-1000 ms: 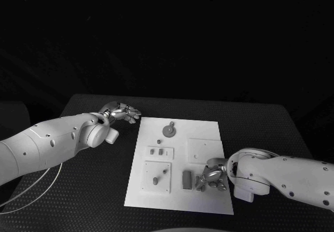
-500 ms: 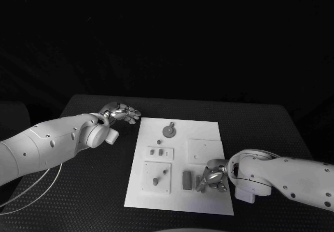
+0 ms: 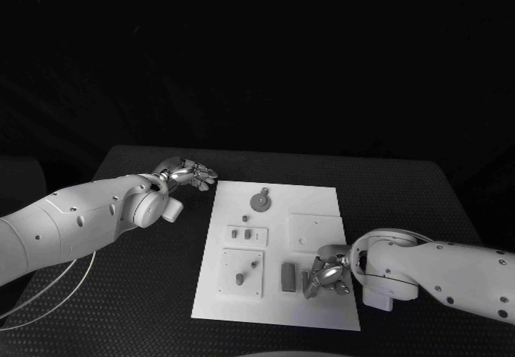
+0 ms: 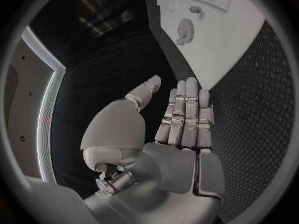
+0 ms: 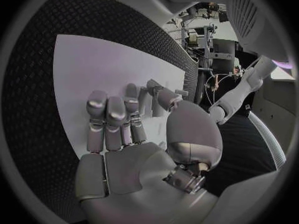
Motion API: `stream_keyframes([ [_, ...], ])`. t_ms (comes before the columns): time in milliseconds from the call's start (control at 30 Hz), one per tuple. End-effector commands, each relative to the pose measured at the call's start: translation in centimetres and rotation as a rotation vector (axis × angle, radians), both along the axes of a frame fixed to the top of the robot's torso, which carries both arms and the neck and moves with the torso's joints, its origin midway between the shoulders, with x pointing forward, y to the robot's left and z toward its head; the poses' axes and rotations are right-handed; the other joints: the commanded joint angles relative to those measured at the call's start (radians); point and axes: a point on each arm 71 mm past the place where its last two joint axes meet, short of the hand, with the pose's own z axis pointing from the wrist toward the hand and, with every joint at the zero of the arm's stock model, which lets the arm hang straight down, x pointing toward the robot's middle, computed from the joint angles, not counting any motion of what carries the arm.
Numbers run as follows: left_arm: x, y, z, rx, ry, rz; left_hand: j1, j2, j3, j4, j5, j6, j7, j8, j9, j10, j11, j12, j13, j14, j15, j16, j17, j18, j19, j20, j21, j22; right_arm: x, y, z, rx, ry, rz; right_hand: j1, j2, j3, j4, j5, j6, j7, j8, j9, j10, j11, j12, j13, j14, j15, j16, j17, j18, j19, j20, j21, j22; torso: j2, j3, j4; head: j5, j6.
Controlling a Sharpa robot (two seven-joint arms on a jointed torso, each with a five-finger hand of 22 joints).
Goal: Assemble the parts on the task board
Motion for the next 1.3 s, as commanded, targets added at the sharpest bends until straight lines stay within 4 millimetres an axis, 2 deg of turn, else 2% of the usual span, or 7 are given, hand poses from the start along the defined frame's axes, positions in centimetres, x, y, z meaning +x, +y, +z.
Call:
stream_keyframes([
  [33,-0.01,-0.27,0.07,-0.005,-0.002,-0.019,-0.01,0.002,-0.001,0.008,-0.004,-0.005,-0.001,0.001,-0.002,-0.01,0.0,-0.004,-0.002,0.006,0.0,-0.005,0.002,-0.004,0.008,-0.003,-0.006,0.002,0.01,-0.05,-0.24,-0.018,-0.01,0.015,0.008,0.002,-0.003,0.005,-0.004,-0.006,0.005,0.0,0.001,-0.001,-0.008,-0.006,0.001,-0.002,-0.005,-0.004,0.001,0.06,-0.002,-0.003,-0.005,-0.001,0.001,-0.0003,0.0001,0.0,0.0],
  [167,-0.01,-0.31,0.07,-0.005,-0.001,-0.02,-0.01,0.002,-0.001,0.008,-0.004,-0.005,-0.001,0.001,-0.002,-0.01,0.0,-0.004,-0.002,0.006,0.0,-0.005,0.002,-0.004,0.008,-0.003,-0.006,0.002,0.23,-0.07,-0.25,-0.025,-0.026,0.007,0.019,0.021,0.016,0.021,-0.006,-0.001,0.003,0.004,0.003,0.002,-0.01,-0.007,0.0,-0.001,-0.007,-0.004,0.002,0.06,-0.001,-0.004,-0.006,-0.003,0.0,-0.0004,-0.0001,0.0,-0.001],
  [233,-0.01,-0.32,0.07,-0.005,-0.001,-0.021,-0.01,0.002,-0.001,0.008,-0.004,-0.005,-0.001,0.001,-0.002,-0.01,0.0,-0.004,-0.002,0.006,0.0,-0.005,0.002,-0.004,0.008,-0.003,-0.006,0.002,0.32,-0.11,-0.26,-0.029,-0.031,0.0,0.003,0.064,0.031,0.054,-0.006,0.003,0.002,0.007,0.004,0.004,-0.011,-0.008,0.0,0.0,-0.007,-0.003,0.003,0.06,0.0,-0.002,-0.008,-0.005,0.0,-0.0006,-0.0002,0.0,-0.001],
  [400,-0.01,-0.32,0.07,-0.002,-0.003,-0.022,-0.01,0.002,-0.001,0.008,-0.004,-0.005,-0.001,0.001,-0.002,-0.01,0.0,-0.004,-0.002,0.006,0.0,-0.006,0.002,-0.004,0.008,-0.003,-0.006,0.002,0.51,0.19,-0.37,-0.046,-0.036,0.012,0.007,0.103,0.1,0.076,-0.006,0.015,-0.003,0.013,0.006,0.009,-0.015,-0.009,-0.001,0.003,-0.01,0.004,0.01,0.06,-0.004,-0.002,-0.007,-0.003,0.0,-0.0006,0.0,0.001,-0.001],
  [467,-0.02,-0.33,0.08,-0.001,-0.003,-0.022,-0.01,0.002,-0.001,0.008,-0.004,-0.005,-0.001,0.001,-0.002,-0.01,0.0,-0.004,-0.002,0.006,0.0,-0.006,0.003,-0.004,0.008,-0.003,-0.006,0.002,0.6,0.32,-0.45,-0.06,-0.038,0.022,0.013,0.122,0.135,0.062,-0.005,0.02,-0.004,0.016,0.006,0.012,-0.016,-0.009,-0.002,0.004,-0.01,0.007,0.013,0.06,-0.005,-0.001,-0.002,0.001,0.0,-0.0006,0.0007,0.0,0.0],
  [933,-0.06,-0.32,0.08,0.004,-0.004,-0.025,-0.01,0.002,0.0,0.009,-0.004,-0.005,-0.001,0.002,-0.002,-0.01,0.0,-0.004,-0.002,0.006,0.0,-0.006,0.003,-0.004,0.008,-0.003,-0.007,0.002,0.75,0.13,-0.64,-0.09,-0.032,0.03,0.009,0.138,0.168,0.039,-0.006,0.024,-0.005,0.021,0.007,0.018,-0.017,-0.01,-0.002,0.009,-0.009,0.015,0.02,0.06,-0.003,0.002,0.007,0.005,0.0,-0.0008,0.0004,0.001,-0.001],
  [1300,-0.04,-0.36,0.09,0.004,-0.006,-0.025,-0.01,0.002,-0.001,0.009,-0.004,-0.005,-0.001,0.002,-0.002,-0.011,0.0,-0.004,-0.002,0.006,0.0,-0.007,0.004,-0.004,0.008,-0.003,-0.007,0.003,0.76,-0.46,-0.7,-0.066,-0.013,0.018,-0.003,0.123,0.167,0.025,-0.004,0.024,-0.004,0.021,0.006,0.019,-0.016,-0.011,-0.002,0.007,-0.008,0.011,0.016,0.06,-0.003,0.005,0.009,0.006,0.0,-0.0005,0.0001,-0.002,0.004],
])
